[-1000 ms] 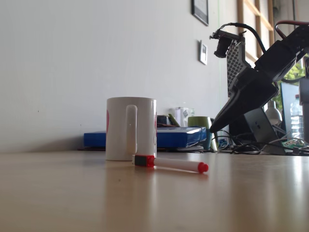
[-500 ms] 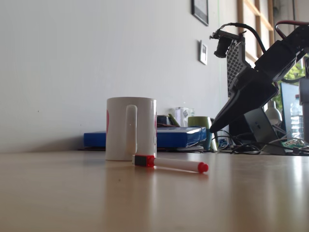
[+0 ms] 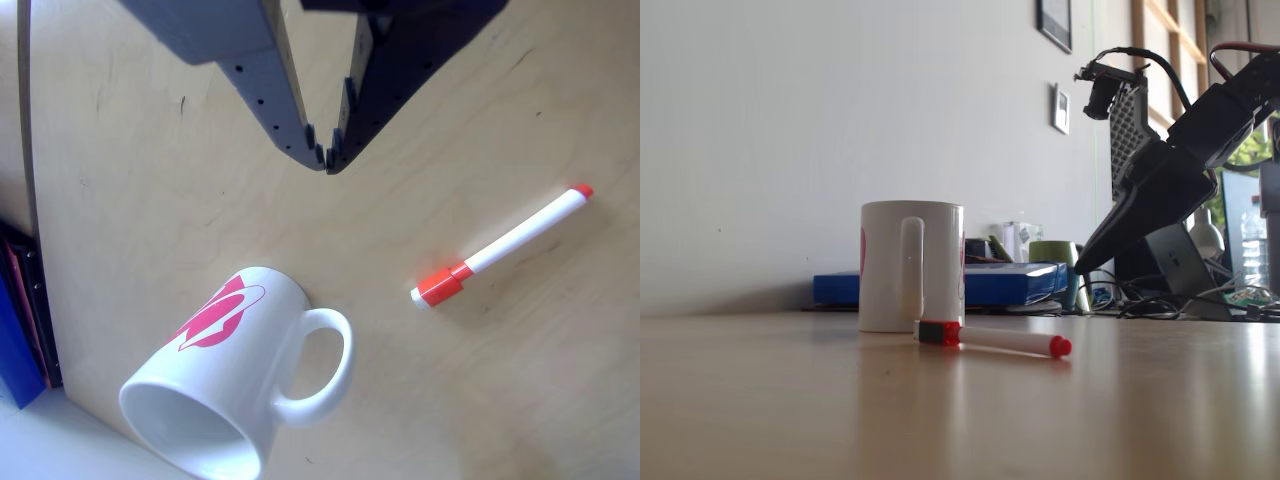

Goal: Grab the pen and place it in the cup.

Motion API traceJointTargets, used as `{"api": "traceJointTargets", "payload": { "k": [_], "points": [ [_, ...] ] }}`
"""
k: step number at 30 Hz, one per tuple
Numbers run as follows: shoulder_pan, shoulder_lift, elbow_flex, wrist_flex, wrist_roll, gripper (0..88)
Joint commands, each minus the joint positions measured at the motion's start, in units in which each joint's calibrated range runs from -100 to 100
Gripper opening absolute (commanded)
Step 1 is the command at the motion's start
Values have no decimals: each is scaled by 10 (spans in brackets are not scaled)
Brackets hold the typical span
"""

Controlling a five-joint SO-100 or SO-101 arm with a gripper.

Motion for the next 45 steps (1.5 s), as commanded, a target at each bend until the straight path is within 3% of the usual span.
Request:
{"api": "traceJointTargets", "payload": {
  "k": [1,45],
  "points": [
    [5,-9,-1,2,2,12],
    [3,-4,-4,-3,2,15]
  ]
}}
